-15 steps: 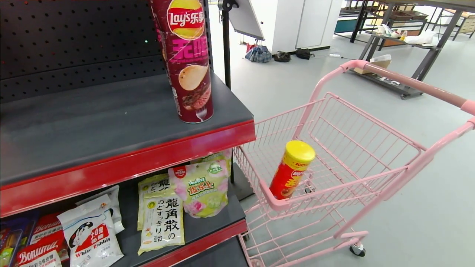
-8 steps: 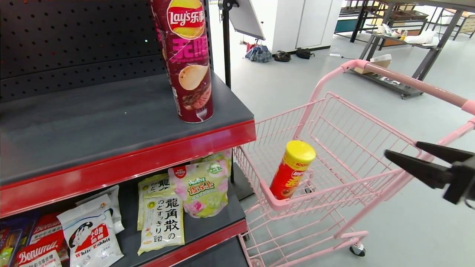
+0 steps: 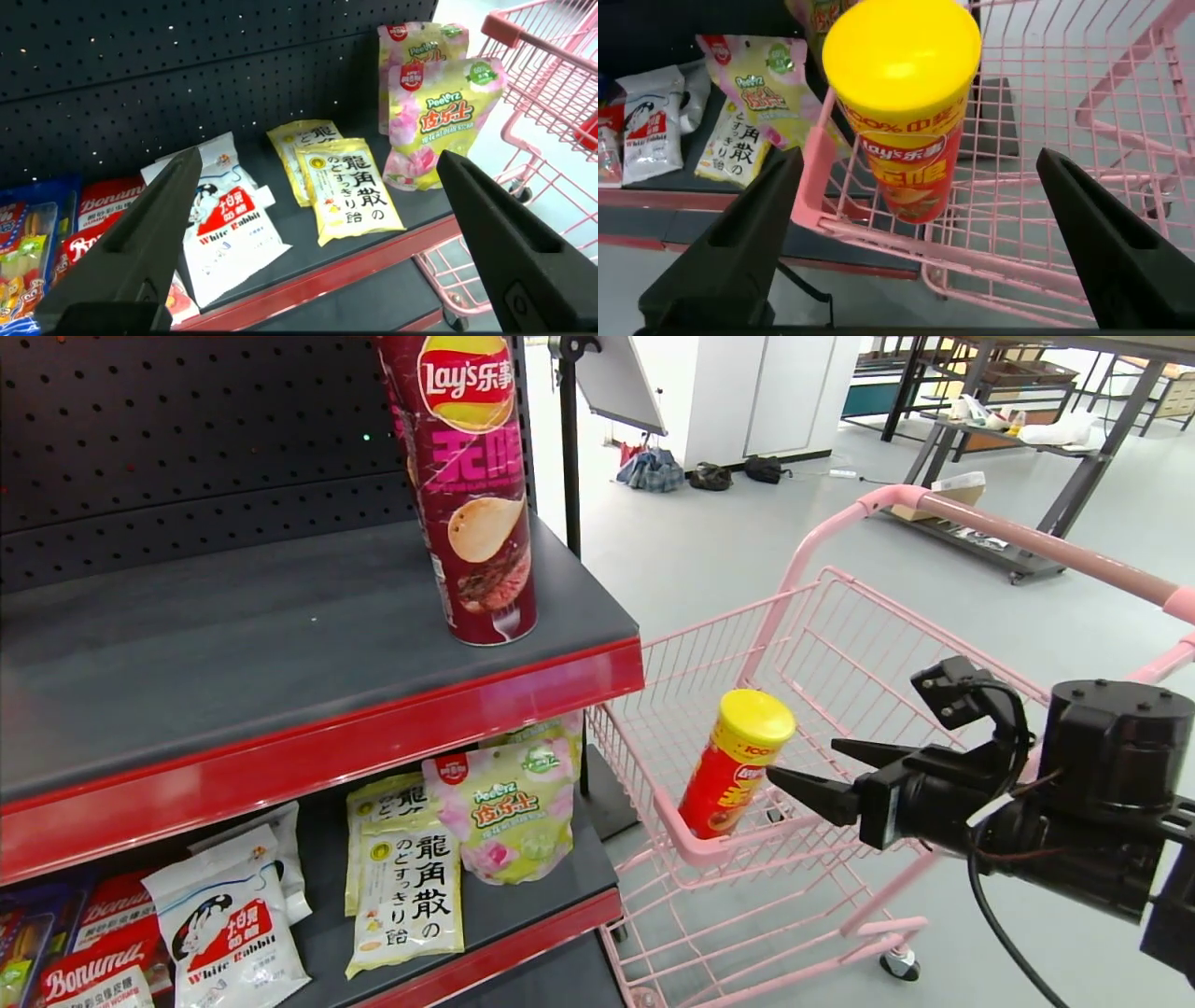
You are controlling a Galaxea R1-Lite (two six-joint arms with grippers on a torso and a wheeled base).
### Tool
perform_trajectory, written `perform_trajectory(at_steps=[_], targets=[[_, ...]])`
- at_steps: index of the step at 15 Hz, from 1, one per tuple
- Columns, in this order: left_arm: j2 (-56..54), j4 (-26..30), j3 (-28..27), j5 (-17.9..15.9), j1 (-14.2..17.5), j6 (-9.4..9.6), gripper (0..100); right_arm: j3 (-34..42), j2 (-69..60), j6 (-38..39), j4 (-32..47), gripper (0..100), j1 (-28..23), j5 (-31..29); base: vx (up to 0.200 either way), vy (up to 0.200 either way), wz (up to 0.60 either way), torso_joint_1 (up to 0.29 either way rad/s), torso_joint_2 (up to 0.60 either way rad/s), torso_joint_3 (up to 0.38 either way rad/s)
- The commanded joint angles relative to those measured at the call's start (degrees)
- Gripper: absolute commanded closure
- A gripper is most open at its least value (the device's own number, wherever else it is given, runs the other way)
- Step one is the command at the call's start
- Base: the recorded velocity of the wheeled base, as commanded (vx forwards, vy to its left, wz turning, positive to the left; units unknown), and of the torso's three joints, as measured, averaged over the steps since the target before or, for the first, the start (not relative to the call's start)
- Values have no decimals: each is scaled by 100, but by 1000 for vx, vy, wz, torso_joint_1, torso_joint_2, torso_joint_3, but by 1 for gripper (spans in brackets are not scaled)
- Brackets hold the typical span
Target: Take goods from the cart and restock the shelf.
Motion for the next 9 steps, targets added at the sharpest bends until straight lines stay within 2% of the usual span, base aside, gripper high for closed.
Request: perform_trajectory(at_steps=[1,7,8,9], targets=[[5,2,0,4,2,-3,0,-160,405,22,-18,0,47,6,0,0,0,0,0,0],[5,2,0,4,2,-3,0,-291,959,110,-343,0,99,6,0,0,0,0,0,0],[5,2,0,4,2,-3,0,-353,1442,197,-976,0,99,-20,0,0,0,0,0,0],[5,2,0,4,2,5,0,-370,1556,215,-1152,0,108,-20,0,0,0,0,0,0]])
